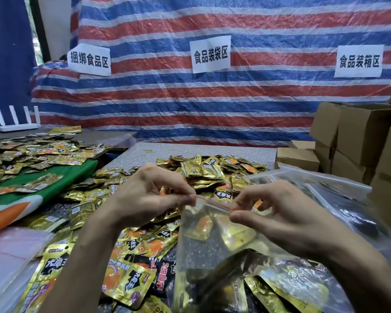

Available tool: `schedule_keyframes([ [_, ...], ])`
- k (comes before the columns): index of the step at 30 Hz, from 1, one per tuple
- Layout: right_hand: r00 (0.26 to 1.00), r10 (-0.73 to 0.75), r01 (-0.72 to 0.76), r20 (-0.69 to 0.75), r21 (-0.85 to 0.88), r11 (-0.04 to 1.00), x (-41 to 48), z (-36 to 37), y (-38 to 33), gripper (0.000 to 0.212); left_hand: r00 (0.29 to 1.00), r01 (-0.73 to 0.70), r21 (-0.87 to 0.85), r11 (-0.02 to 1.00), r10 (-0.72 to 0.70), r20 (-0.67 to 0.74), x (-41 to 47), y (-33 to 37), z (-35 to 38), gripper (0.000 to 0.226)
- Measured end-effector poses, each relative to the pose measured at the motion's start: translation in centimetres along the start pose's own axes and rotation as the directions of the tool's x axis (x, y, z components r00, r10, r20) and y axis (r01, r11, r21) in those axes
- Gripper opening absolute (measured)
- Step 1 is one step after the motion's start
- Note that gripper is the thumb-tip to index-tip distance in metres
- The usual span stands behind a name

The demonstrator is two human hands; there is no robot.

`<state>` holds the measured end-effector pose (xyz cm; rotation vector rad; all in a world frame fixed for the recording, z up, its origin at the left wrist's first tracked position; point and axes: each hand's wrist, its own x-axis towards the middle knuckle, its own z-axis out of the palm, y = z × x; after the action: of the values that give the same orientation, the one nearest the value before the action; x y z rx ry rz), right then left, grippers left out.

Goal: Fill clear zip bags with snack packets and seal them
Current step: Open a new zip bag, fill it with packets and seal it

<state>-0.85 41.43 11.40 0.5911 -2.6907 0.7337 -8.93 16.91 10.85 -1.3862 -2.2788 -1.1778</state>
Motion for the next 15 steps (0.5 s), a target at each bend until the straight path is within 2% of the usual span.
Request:
schedule_keyframes([
  [4, 1.0, 0.004, -0.004, 0.025, -0.005, 1.0, 0.2, 0.0, 0.4, 0.023, 1.0, 0.022, -0.003, 1.0, -0.022, -0.002, -0.2, -1.0, -0.4, 0.01],
  [7, 0.999, 0.016, -0.017, 0.027, 0.028, 0.999, 0.1, -0.5, 0.8, 0.014, 0.999, 0.042, -0.032, 0.999, -0.043, -0.032, -0.6, -1.7, -1.0, 0.008],
  [10, 0.998, 0.025, -0.027, 0.052, 0.042, 0.999, 0.0, -1.0, 1.1, 0.01, 0.997, 0.035, -0.059, 0.998, -0.039, -0.067, -0.8, -1.8, -1.5, 0.018],
  [15, 0.992, 0.053, -0.058, 0.112, 0.044, 0.997, 0.0, -1.3, 1.9, 0.008, 0.993, 0.055, -0.054, 0.997, -0.061, -0.102, -1.2, -2.3, -1.8, 0.019],
])
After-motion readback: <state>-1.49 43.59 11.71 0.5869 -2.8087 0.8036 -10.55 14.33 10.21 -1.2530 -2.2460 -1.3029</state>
